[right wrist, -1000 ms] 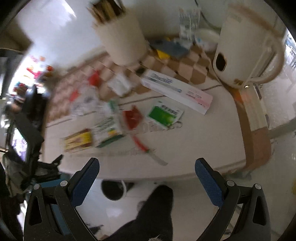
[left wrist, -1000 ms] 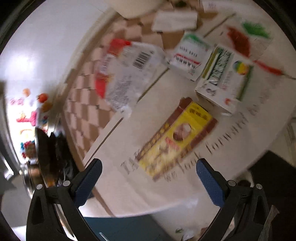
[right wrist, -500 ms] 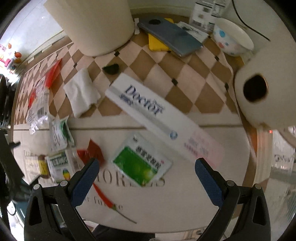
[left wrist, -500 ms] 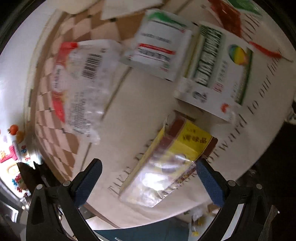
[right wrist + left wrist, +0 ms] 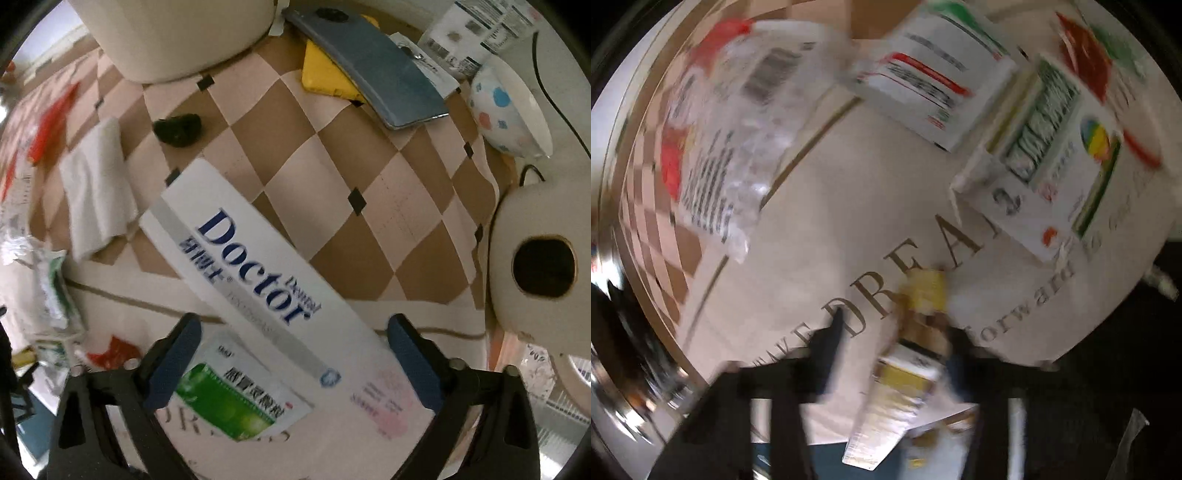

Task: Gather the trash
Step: 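Grasp the yellow seasoning box with the left tool while the right grasps the Doctor toothpaste box, then carry both boxes down to the white trash bin and release them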

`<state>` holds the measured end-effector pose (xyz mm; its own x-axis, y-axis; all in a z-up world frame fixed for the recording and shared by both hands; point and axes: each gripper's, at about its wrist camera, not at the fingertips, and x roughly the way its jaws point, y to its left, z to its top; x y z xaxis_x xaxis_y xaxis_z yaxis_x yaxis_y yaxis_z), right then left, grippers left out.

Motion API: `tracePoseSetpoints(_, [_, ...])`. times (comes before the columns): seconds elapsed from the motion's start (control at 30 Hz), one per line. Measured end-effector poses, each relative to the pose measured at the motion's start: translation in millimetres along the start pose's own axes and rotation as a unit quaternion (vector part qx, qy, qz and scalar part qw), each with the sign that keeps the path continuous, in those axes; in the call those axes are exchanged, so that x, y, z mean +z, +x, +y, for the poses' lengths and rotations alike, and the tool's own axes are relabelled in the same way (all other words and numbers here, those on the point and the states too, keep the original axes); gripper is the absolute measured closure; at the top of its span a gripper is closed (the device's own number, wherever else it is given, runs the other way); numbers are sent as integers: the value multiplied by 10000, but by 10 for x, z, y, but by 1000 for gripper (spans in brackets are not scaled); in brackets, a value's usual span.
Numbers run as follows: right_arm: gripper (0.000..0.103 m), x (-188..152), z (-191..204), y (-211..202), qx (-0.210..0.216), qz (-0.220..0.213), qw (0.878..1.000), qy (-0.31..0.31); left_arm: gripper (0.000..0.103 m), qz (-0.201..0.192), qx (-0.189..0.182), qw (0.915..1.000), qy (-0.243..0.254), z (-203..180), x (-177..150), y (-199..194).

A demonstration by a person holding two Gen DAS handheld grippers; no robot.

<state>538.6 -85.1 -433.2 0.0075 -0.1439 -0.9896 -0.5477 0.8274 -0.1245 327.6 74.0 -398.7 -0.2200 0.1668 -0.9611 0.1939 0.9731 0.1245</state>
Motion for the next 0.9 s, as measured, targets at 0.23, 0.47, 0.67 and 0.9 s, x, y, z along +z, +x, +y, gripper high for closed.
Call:
tracePoseSetpoints(0.23, [41, 62, -211, -138, 710, -284, 9935, 841, 79, -454, -802, 9653, -2445, 779, -190, 52])
tracePoseSetpoints(0.47, [38, 110, -275, -17, 767, 144, 9938, 794, 67, -115, -1338, 9583, -2523, 766, -521, 458])
tracePoseSetpoints(0.67, [47, -7, -165, -4, 543, 5, 9966, 621, 84, -295, -877, 9609, -2609, 599, -896, 575])
tracePoseSetpoints(0.9, [50, -135, -160, -433, 611, -672, 9925, 823, 85, -1039, -136, 9412, -3212, 722, -1313, 305])
